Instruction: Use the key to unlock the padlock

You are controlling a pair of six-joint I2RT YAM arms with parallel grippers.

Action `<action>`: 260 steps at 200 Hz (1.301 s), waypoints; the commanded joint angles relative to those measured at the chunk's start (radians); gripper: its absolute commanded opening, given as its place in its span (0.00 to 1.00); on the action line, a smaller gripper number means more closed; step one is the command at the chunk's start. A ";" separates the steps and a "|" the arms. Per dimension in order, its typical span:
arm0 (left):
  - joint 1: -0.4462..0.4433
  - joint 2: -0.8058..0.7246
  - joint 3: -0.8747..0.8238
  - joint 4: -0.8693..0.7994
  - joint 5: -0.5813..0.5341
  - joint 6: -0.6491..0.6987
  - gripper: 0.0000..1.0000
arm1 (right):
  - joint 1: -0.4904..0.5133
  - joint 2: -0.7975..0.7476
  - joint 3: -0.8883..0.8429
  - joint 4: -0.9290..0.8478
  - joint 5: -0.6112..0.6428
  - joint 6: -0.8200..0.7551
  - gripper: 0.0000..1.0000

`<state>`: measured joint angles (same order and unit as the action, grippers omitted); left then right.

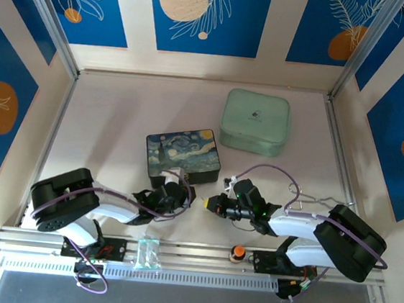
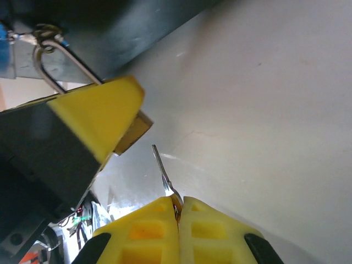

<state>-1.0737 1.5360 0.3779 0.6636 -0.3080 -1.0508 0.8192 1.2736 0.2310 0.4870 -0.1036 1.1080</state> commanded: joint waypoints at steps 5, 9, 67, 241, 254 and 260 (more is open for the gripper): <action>0.004 0.046 -0.035 0.225 0.017 -0.119 0.00 | 0.008 -0.002 -0.008 0.033 -0.043 0.028 0.00; 0.004 0.051 -0.039 0.243 0.017 -0.126 0.00 | 0.009 -0.001 -0.011 0.036 -0.046 0.032 0.00; 0.005 0.061 -0.071 0.333 -0.020 -0.196 0.00 | 0.009 0.021 -0.020 0.100 -0.078 0.124 0.00; 0.005 0.156 -0.082 0.476 -0.002 -0.266 0.00 | -0.072 0.155 -0.005 0.307 -0.170 0.148 0.00; 0.005 0.141 -0.079 0.467 -0.003 -0.253 0.00 | -0.076 0.152 0.003 0.290 -0.171 0.143 0.00; 0.005 0.134 -0.076 0.457 -0.003 -0.251 0.00 | -0.078 0.152 0.007 0.284 -0.171 0.141 0.00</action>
<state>-1.0714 1.6970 0.2981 1.1530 -0.3717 -1.2064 0.7490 1.4452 0.2207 0.7925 -0.2630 1.2720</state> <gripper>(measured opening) 0.166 0.046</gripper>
